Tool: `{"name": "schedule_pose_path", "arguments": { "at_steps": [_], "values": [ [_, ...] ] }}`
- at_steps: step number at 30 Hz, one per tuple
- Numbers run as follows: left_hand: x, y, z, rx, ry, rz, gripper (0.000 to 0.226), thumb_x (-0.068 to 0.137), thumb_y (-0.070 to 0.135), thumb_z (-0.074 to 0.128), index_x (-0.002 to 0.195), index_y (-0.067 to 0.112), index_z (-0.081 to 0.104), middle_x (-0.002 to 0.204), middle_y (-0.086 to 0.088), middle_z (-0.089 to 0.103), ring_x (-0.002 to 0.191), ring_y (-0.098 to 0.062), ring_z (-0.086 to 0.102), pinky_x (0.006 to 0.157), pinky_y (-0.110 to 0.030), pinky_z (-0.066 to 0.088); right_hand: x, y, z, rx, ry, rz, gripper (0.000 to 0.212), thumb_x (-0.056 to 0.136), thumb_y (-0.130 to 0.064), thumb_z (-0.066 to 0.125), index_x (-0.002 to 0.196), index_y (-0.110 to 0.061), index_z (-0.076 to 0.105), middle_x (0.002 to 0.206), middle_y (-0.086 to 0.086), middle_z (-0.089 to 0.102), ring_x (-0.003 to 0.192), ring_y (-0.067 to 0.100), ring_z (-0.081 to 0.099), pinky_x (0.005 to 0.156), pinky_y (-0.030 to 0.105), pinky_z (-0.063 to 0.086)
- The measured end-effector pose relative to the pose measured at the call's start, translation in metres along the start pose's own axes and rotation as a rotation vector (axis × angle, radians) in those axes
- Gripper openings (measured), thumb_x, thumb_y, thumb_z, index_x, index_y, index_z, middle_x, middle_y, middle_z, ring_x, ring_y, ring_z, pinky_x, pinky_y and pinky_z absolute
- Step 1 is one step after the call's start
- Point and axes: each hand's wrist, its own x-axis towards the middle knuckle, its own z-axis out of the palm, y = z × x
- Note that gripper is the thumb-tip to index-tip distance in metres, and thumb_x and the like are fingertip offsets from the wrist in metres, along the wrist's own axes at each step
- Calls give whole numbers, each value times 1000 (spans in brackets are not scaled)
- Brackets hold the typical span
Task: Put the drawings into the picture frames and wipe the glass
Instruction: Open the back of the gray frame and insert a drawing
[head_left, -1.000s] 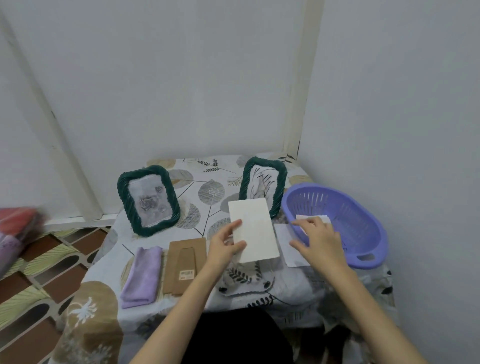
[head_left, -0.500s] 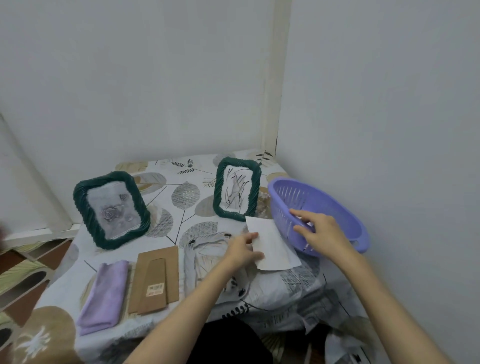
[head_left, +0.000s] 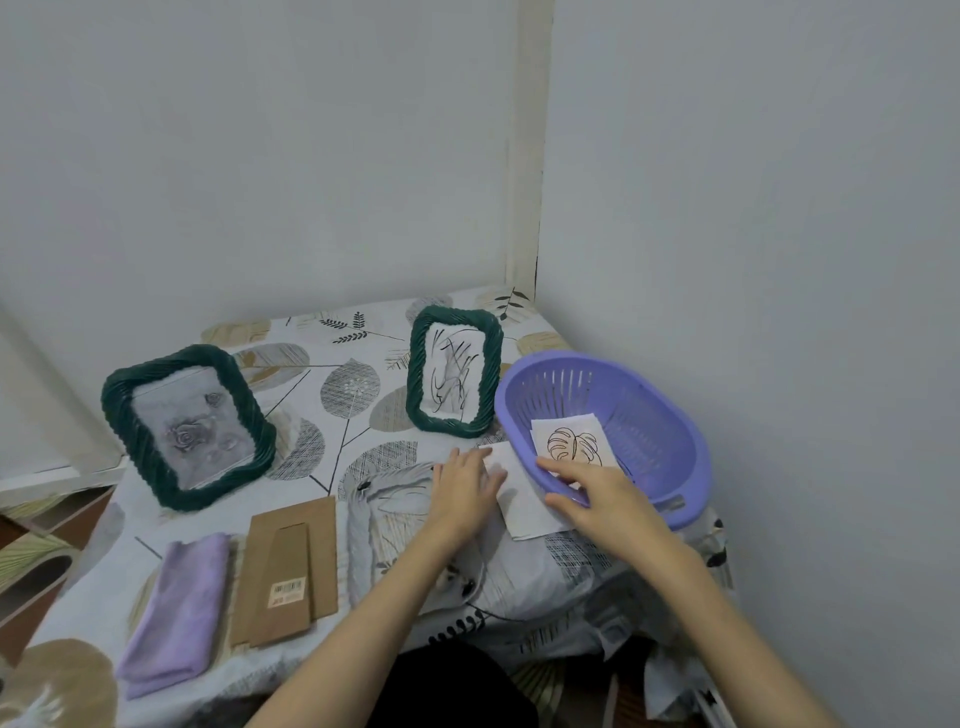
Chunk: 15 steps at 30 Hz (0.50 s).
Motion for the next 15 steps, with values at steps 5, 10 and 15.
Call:
{"name": "schedule_pose_path", "arguments": {
  "at_steps": [5,10,15],
  "values": [
    [-8,23,-10,-307,46,84,52,91,46,46,139,28,37,133,-4,54,125,-18,48,103,-39,39,35,27,-32,46,57,293,46,88,-25,59,130,-10,48,113,13,62,102,26,55,87,30,39],
    [-9,28,-5,-227,-48,97,66,71,68,52,131,41,44,134,4,51,126,-17,42,107,-42,35,60,35,-35,-128,-205,579,39,77,-23,73,94,-9,42,88,8,52,60,18,50,52,28,42],
    [-10,31,-9,-239,-45,81,69,65,68,51,128,40,48,134,6,50,127,-15,41,107,-43,35,73,45,-28,-281,-222,639,33,79,-8,70,64,-8,41,63,3,50,58,14,51,57,27,41]
  ]
}}
